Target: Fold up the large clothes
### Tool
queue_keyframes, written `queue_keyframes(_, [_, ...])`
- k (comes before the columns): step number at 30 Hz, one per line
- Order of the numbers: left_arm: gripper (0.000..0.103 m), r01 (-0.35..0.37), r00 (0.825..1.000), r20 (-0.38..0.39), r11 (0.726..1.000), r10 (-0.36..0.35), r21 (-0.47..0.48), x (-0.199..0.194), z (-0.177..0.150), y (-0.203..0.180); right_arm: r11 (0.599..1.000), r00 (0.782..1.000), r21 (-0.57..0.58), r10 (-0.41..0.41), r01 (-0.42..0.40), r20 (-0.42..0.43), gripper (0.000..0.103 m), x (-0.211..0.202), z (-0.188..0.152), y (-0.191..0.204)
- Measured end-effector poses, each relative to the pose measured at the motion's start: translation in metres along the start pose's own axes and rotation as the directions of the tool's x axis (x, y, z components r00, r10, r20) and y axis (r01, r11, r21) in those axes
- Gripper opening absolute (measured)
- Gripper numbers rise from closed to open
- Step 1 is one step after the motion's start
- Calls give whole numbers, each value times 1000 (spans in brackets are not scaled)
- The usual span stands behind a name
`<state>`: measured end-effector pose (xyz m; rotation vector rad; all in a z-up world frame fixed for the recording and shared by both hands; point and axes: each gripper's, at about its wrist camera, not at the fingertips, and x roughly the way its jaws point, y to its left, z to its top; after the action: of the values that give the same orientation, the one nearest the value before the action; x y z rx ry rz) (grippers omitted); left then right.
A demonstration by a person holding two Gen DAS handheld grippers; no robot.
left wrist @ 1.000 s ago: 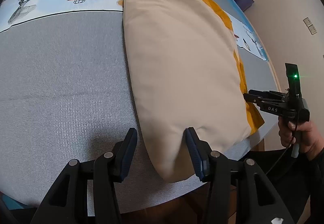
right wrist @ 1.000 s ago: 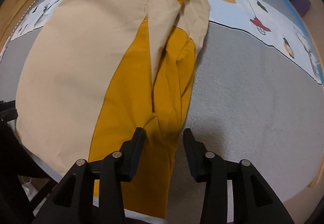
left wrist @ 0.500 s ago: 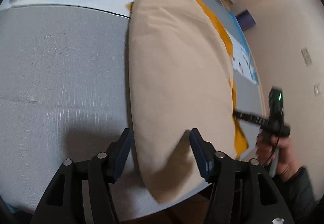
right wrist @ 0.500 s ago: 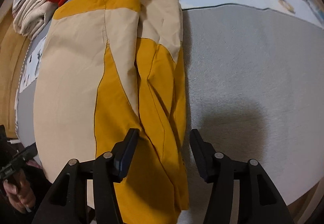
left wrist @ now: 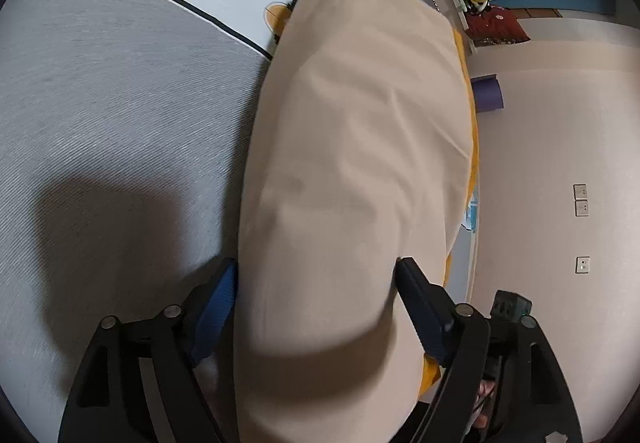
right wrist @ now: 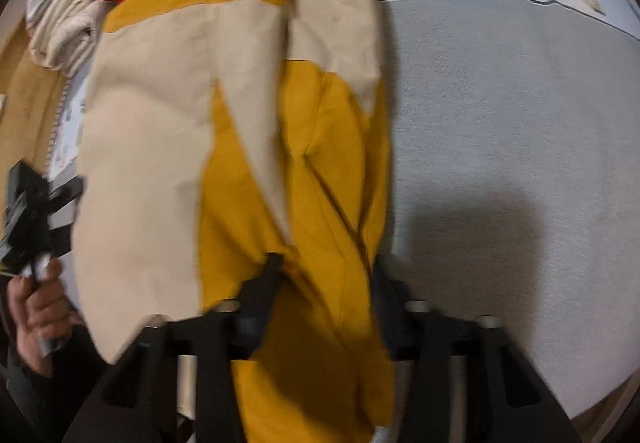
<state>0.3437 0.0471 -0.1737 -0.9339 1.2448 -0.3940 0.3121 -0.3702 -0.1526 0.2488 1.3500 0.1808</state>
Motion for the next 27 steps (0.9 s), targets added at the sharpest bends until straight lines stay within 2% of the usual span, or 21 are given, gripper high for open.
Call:
queue_keyframes(2, [76, 7, 1000, -4, 1000, -7, 7, 7, 4, 0, 1000, 1000, -20, -12, 12, 8, 23, 0, 0, 5])
queue_keyframes(4, [71, -4, 1000, 6, 1000, 4, 25, 9, 7, -4, 1000, 1000, -3, -7, 7, 15, 17, -1, 0, 8])
queue_keyframes(6, [57, -27, 999, 24, 999, 26, 47, 2, 8, -11, 1000, 1000, 29, 6, -7, 29, 14, -6, 1, 7])
queue_keyframes(8, [48, -43, 998, 48, 996, 39, 75, -9, 16, -21, 998, 998, 50, 27, -30, 49, 11, -11, 2, 7])
queue_keyframes(9, [46, -56, 997, 59, 994, 51, 94, -14, 18, -27, 998, 998, 55, 37, -40, 55, 10, -13, 5, 7])
queue_keyframes(12, [46, -150, 983, 129, 972, 128, 181, -36, 29, -45, 997, 995, 42, 62, -66, 80, 9, -12, 16, 20])
queue_keyframes(14, [46, -194, 971, 181, 960, 158, 203, -58, 39, -46, 996, 991, 26, 84, -87, 101, 9, -11, 24, 34])
queue_keyframes(17, [47, -202, 965, 203, 966, 168, 161, -78, 57, -28, 992, 980, -12, 129, -128, 152, 8, -13, 41, 64])
queue_keyframes(18, [47, -226, 958, 211, 966, 196, 130, -86, 64, -18, 991, 978, -22, 136, -134, 158, 8, -13, 45, 68])
queue_keyframes(19, [47, -254, 948, 223, 962, 226, 105, -92, 68, -10, 990, 978, -37, 137, -133, 160, 8, -12, 47, 75])
queue_keyframes(20, [47, -298, 928, 254, 952, 272, 70, -101, 73, -4, 991, 981, -52, 127, -120, 148, 8, -8, 49, 82])
queue_keyframes(21, [47, -307, 916, 286, 951, 280, 50, -113, 75, 0, 992, 985, -61, 113, -106, 132, 8, -6, 48, 88])
queue_keyframes(25, [50, -273, 923, 300, 960, 243, 63, -137, 70, -7, 996, 993, -75, 63, -55, 104, 8, 0, 44, 101])
queue_keyframes(27, [51, -301, 936, 232, 942, 263, 146, -130, 60, -17, 996, 994, -65, 59, -53, 96, 9, -2, 40, 98])
